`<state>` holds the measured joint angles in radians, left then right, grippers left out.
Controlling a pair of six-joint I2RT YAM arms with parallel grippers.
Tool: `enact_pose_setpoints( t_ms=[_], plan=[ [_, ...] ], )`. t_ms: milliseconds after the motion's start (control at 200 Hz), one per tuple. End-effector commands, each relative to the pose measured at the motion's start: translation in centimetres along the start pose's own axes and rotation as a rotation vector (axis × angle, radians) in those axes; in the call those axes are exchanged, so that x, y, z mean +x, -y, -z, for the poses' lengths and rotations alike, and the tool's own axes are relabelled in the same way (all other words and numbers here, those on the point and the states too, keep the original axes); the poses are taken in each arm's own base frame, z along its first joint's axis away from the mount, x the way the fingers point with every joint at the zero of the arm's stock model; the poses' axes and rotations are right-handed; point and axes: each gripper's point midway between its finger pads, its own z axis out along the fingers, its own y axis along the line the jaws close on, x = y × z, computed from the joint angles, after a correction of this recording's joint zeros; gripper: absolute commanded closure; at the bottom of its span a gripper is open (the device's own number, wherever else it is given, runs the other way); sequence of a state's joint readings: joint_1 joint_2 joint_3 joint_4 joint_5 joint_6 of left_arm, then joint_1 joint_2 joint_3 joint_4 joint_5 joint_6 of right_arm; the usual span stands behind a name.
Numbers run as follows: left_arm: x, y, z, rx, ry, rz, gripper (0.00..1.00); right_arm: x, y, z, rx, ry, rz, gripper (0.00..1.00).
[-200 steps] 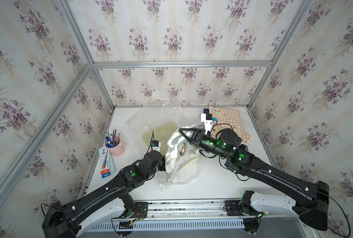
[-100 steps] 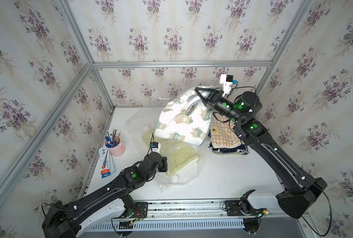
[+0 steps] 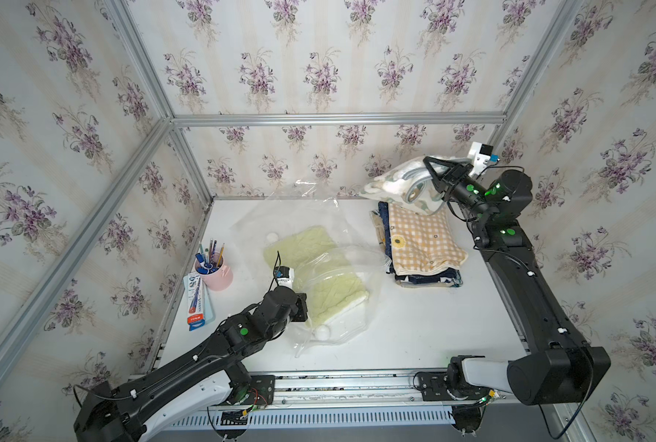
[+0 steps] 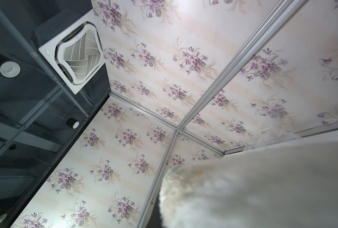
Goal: Take the blanket out of the vacuum bag
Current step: Place the blanket at the center of the board.
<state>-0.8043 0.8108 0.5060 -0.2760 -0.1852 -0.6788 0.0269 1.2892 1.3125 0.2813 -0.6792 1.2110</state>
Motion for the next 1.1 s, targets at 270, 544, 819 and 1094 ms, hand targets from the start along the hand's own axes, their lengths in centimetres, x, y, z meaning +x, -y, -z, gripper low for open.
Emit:
enact_pose_setpoints(
  t_ms=[270,544,819,1094],
  plan=[
    [-0.8,0.1,-0.4,-0.024,0.019,-0.041,0.94,-1.0,4.1,1.0,0.075,-0.036,0.026,1.0],
    [-1.4,0.7,-1.0,-0.031,0.011,-0.075,0.94,-7.1,4.2,-3.6,0.128,-0.012,0.104,1.0],
    [-1.1,0.9,-1.4,-0.016,0.002,-0.075,0.94,-2.2,15.2,1.8,0.371,0.047,-0.02,1.0],
    [-0.6,0.8,-1.1,-0.003,-0.014,-0.062,0.95,8.9,29.1,10.1,0.6,0.037,-0.293,1.0]
  ],
)
